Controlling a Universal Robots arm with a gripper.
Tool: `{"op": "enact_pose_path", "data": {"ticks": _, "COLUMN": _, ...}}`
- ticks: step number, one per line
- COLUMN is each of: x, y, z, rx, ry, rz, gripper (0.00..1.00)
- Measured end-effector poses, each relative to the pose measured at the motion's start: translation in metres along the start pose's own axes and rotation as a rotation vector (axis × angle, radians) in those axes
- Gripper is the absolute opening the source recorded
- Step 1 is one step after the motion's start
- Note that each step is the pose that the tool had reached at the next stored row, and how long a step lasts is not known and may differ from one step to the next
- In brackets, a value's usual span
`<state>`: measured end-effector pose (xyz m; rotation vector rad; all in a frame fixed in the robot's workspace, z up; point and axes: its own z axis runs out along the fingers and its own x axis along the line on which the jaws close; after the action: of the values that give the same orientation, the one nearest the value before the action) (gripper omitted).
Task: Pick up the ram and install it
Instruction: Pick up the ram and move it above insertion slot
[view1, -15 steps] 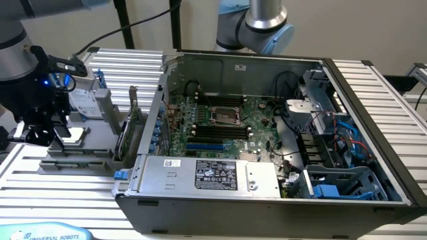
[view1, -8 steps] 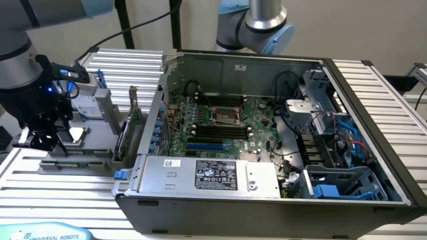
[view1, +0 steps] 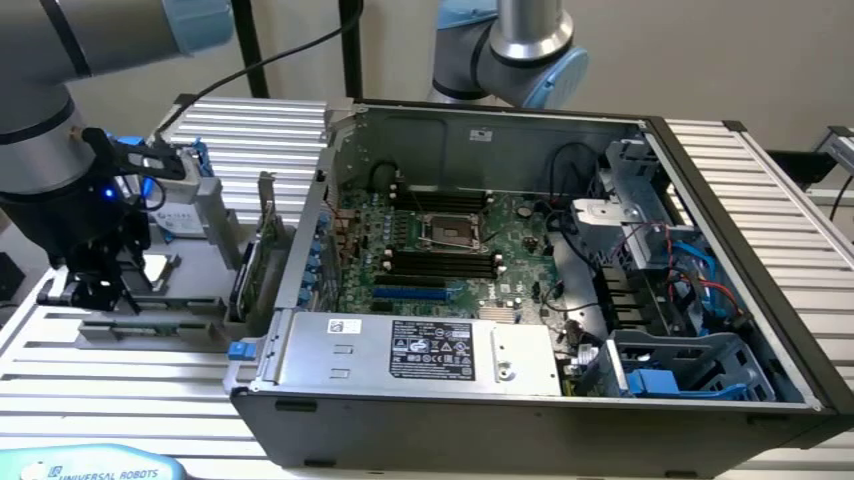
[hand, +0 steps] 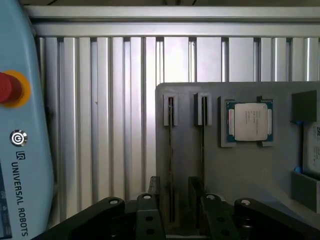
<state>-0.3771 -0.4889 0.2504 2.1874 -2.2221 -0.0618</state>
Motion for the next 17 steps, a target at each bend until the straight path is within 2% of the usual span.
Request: {"op": "enact_pose_path", "data": {"ticks": 17, "x": 0.000, "y": -0.0014, "z": 0.0310, "rx": -0.0001, "ry": 0.0005, "rz": -0.014, "gripper": 0.36}}
